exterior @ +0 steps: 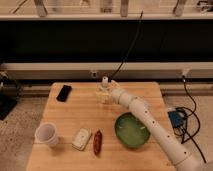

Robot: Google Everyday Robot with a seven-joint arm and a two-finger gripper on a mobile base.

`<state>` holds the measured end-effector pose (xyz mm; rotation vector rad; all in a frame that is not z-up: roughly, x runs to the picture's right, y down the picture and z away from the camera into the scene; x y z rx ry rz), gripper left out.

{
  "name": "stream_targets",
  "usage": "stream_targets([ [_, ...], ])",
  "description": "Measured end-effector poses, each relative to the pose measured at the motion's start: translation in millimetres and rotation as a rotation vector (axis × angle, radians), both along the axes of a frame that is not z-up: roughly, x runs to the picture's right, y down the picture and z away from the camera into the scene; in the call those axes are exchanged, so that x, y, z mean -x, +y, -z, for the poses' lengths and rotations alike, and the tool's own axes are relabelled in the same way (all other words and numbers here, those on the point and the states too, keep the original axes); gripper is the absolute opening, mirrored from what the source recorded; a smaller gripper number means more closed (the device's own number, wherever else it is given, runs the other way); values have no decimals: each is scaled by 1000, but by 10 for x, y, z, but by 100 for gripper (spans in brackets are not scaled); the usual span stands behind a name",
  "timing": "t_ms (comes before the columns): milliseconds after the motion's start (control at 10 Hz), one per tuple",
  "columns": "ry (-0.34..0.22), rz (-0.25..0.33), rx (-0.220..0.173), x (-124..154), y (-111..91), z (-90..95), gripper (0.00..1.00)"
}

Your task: Stand the bottle upright

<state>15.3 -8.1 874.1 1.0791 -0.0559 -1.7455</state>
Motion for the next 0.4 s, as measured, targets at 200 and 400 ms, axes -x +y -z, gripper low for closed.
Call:
stream_targets([
  [200,2,6,-1,-9,40,25,66],
  [400,6,4,-4,-34,63,50,53],
])
